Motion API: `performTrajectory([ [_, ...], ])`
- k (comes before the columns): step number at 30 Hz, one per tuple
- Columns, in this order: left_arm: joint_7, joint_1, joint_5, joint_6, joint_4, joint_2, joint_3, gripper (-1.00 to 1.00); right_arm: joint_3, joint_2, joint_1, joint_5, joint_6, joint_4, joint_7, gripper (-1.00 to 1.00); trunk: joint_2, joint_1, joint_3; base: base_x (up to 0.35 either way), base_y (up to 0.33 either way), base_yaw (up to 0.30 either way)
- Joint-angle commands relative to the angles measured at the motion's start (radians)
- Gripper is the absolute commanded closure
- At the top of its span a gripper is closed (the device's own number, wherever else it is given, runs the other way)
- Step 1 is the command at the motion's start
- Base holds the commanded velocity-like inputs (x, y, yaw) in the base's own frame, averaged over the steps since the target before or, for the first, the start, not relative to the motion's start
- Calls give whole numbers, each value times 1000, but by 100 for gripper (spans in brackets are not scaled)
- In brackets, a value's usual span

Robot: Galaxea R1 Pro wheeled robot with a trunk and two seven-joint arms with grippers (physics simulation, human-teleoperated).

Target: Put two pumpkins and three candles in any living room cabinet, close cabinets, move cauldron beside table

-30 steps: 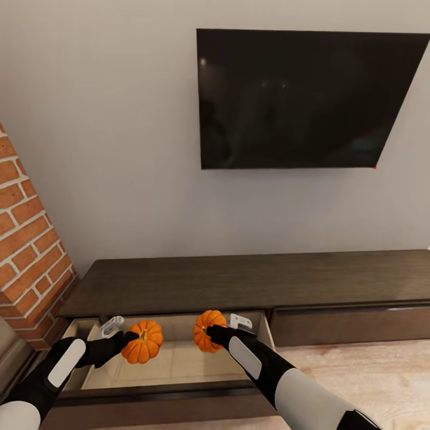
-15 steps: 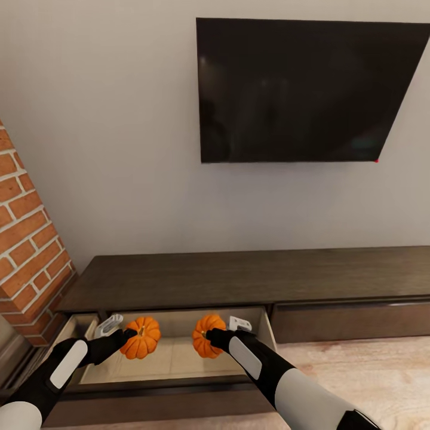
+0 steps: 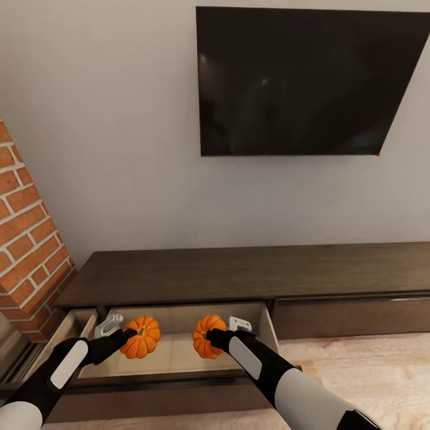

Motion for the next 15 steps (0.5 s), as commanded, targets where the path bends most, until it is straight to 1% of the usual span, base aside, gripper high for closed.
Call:
performTrajectory([
  [1, -1, -1, 3, 2, -1, 1, -3, 100, 3, 0, -1, -4, 2, -1, -5, 100, -8, 4, -4, 0, 0, 0],
  [15, -1, -1, 3, 2, -1, 1, -3, 100, 3, 0, -1, -4, -4, -1, -5, 100, -106, 57, -48, 0, 0, 0],
])
